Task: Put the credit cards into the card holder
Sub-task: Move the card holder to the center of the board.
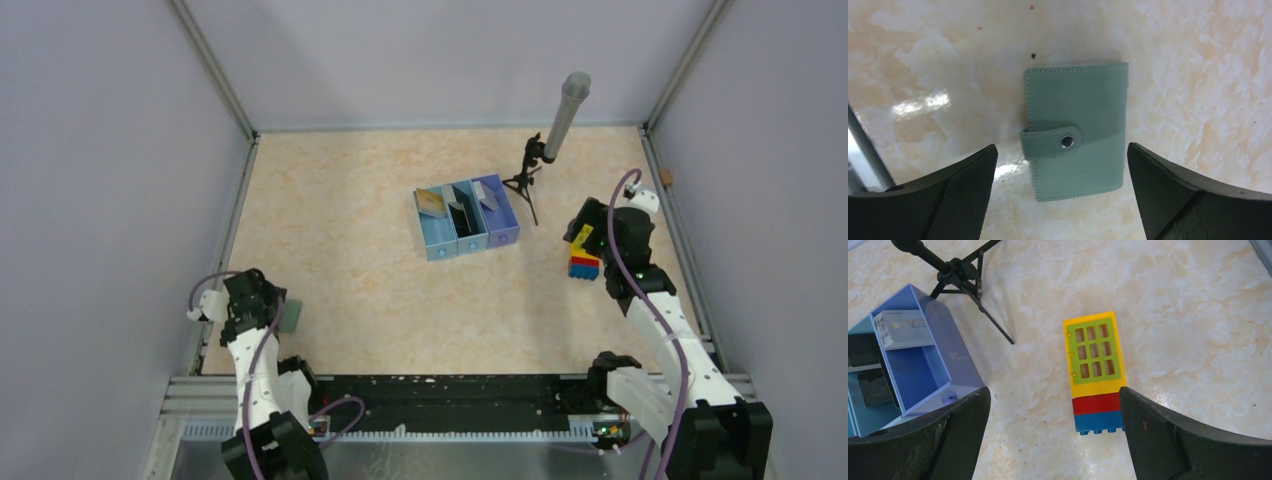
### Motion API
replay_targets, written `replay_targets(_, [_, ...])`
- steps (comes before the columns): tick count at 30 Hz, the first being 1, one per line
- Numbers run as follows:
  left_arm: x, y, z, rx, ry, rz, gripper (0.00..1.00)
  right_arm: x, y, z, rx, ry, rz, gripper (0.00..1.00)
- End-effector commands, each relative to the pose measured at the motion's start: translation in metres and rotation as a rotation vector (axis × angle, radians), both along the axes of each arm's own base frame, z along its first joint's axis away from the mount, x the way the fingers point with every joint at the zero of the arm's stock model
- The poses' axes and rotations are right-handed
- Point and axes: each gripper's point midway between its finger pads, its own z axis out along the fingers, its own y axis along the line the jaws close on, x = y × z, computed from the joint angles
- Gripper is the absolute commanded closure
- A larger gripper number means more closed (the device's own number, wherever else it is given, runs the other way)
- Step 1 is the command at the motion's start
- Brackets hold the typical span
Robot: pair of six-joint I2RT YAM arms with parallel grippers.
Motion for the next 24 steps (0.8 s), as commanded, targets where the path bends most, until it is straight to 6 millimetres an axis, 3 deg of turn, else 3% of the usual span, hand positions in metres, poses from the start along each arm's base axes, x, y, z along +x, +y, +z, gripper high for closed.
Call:
replay_targets(1, [0.022,0.005,0.004,0.043,-0.067,-0.088,0.02,0.008,-0.003,0.023,-0.013,-0.057,0.001,0.04])
replay_targets(5, [0.034,0.000,0.003,0.035,-0.082,-0.173,0.09,0.007,-0.004,0.024,-0.017,-0.059,-0.002,0.04])
replay_targets(9, [0.058,-0.022,0.003,-0.030,-0.156,-0.352,0.16,0.007,-0.002,0.024,-0.009,-0.062,0.006,0.04])
replay_targets(16, [0.081,-0.059,-0.017,-0.233,-0.190,-0.514,0.34,0.007,0.001,0.023,0.002,-0.062,0.019,0.05])
replay_targets(24, [0.103,-0.106,-0.017,-0.196,-0.110,-0.738,0.36,0.007,0.004,0.022,0.012,-0.059,0.033,0.05])
